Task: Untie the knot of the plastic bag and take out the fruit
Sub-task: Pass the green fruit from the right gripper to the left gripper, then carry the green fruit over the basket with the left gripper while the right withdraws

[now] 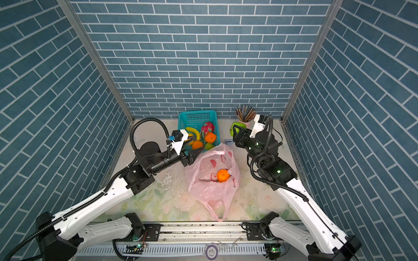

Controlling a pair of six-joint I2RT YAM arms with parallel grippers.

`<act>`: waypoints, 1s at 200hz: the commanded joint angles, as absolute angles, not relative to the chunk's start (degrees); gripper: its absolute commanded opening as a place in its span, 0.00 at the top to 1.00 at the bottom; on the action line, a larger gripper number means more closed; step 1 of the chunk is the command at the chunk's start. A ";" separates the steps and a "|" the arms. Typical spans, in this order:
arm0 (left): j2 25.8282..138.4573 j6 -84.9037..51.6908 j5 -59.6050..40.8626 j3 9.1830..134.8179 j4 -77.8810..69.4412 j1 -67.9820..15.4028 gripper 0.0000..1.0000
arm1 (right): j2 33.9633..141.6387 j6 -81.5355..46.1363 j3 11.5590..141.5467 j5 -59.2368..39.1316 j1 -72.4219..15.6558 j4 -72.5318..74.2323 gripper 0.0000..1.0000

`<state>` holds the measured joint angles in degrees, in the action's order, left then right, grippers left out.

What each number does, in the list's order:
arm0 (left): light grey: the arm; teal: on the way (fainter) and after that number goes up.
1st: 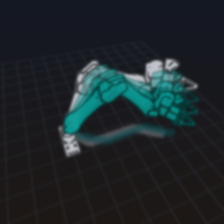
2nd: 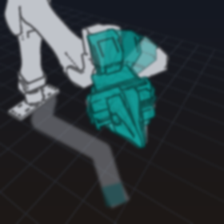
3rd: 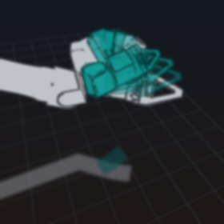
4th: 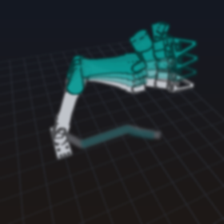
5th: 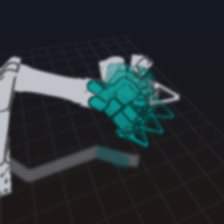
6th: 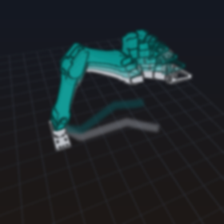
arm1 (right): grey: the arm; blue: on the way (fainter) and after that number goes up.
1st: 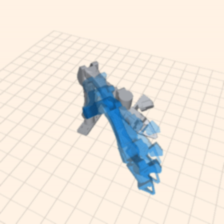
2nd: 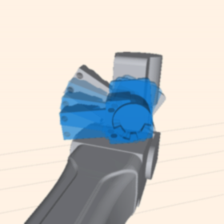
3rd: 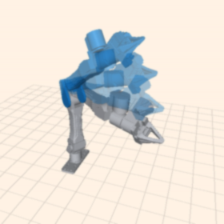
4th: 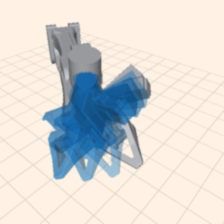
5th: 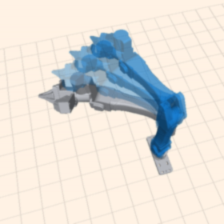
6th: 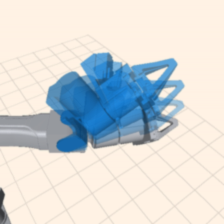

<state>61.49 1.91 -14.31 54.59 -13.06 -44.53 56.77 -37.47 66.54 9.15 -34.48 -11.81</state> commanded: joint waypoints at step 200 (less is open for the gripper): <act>76.15 33.50 -26.23 72.62 -21.68 -44.82 0.15 | 61.34 -35.62 73.96 -20.58 -38.90 -1.93 0.52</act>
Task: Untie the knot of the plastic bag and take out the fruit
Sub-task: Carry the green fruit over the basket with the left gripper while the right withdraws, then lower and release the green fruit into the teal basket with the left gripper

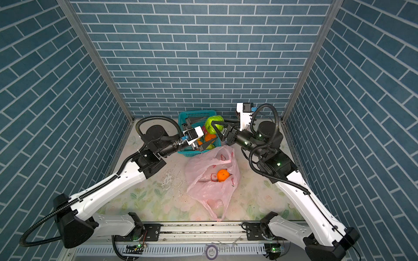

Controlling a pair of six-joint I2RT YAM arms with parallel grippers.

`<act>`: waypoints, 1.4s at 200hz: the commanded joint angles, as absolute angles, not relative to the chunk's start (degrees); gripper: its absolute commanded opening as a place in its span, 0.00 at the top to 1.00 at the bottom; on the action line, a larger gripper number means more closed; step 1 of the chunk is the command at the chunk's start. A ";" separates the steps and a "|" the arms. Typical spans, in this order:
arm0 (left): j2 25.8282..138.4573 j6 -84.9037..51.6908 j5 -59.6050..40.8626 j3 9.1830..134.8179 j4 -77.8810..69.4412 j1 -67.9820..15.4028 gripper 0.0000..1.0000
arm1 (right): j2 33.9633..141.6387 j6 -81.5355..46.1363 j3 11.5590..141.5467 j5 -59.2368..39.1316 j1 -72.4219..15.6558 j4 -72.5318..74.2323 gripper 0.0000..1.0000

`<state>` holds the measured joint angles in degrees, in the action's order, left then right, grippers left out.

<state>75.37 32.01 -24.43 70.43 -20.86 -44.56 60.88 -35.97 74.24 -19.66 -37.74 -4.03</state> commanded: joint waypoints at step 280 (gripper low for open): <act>97.24 1.29 -5.56 88.52 3.03 -30.61 0.61 | 55.90 -34.27 61.86 -9.84 -39.29 3.75 0.15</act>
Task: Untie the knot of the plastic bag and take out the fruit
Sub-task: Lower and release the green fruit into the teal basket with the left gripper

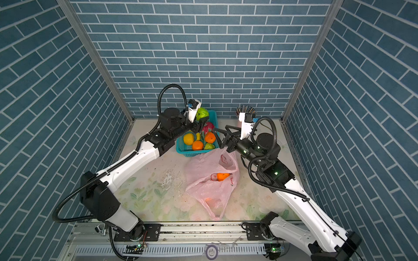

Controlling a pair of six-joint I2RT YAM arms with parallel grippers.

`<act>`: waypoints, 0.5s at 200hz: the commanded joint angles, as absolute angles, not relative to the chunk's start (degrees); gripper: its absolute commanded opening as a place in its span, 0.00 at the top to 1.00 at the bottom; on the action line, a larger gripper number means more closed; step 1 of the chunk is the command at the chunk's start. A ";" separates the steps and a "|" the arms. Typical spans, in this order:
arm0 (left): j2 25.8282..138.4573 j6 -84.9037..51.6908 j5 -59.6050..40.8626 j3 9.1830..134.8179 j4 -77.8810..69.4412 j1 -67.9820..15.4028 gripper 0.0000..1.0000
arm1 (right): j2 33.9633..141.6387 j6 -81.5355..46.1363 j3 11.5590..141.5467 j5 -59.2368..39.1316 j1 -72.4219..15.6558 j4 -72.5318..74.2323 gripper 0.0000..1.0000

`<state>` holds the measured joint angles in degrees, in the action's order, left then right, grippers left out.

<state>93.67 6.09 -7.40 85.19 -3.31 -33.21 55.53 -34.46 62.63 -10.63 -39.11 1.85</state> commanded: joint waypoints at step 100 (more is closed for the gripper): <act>123.30 -4.77 -7.59 109.86 15.86 -21.95 0.61 | 59.15 -33.74 61.80 -8.97 -39.37 3.71 0.15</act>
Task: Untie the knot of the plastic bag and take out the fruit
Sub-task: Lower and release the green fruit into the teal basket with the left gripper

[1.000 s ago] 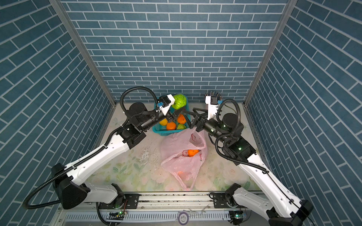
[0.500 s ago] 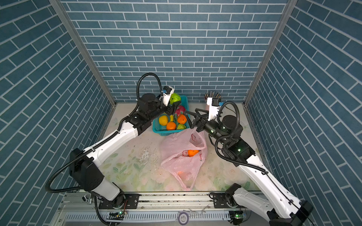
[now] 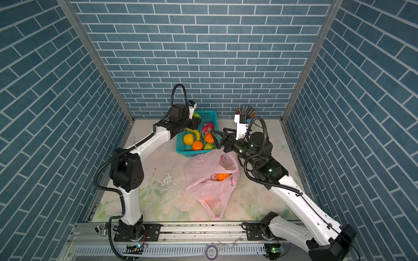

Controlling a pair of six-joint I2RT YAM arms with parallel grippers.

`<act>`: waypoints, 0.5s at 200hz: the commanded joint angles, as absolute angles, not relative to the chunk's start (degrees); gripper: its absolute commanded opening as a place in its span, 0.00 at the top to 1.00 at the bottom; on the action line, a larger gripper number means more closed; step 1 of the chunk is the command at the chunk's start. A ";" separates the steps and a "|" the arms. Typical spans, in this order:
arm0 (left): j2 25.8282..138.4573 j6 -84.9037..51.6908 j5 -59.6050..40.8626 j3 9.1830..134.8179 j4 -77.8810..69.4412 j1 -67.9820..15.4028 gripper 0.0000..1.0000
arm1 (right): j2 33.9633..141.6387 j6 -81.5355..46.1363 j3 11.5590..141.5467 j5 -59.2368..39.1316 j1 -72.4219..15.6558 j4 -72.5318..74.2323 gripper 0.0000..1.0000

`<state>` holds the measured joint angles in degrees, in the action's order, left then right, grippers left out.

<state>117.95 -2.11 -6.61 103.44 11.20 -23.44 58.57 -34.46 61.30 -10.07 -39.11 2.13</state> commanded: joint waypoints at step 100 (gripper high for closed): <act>151.07 -9.27 -11.89 140.62 26.79 -19.27 0.61 | 62.25 -30.33 63.56 -7.91 -39.09 2.02 0.15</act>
